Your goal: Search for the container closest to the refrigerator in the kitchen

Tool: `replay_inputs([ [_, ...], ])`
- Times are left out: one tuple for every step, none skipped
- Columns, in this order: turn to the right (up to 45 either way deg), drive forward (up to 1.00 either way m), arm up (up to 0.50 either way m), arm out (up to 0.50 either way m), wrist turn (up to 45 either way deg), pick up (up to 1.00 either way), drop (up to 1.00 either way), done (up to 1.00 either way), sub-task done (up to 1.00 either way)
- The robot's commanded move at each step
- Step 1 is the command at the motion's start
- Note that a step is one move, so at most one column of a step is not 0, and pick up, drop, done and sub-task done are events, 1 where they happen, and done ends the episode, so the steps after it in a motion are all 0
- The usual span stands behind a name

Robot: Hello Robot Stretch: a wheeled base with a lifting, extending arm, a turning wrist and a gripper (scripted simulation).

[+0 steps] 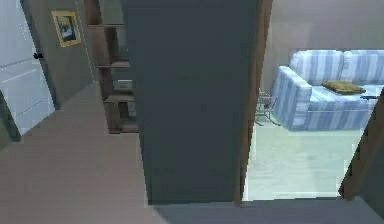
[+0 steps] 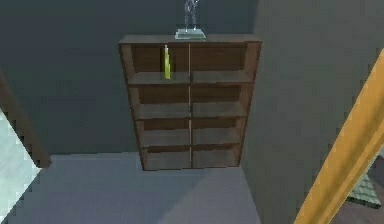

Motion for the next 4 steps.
replay_inputs([
  [0.0, 0.40, 0.00, 0.00, 0.0, 0.00, 0.00, 0.00, 0.00],
  [-45.0, 0.00, 0.00, 0.00, 0.0, 0.00, 0.00, 0.00, 0.00],
  [-3.0, 0.00, 0.00, 0.00, 0.0, 0.00, 0.00, 0.00, 0.00],
  [24.0, 0.00, 0.00, 0.00, 0.0, 0.00, 0.00, 0.00, 0.00],
])
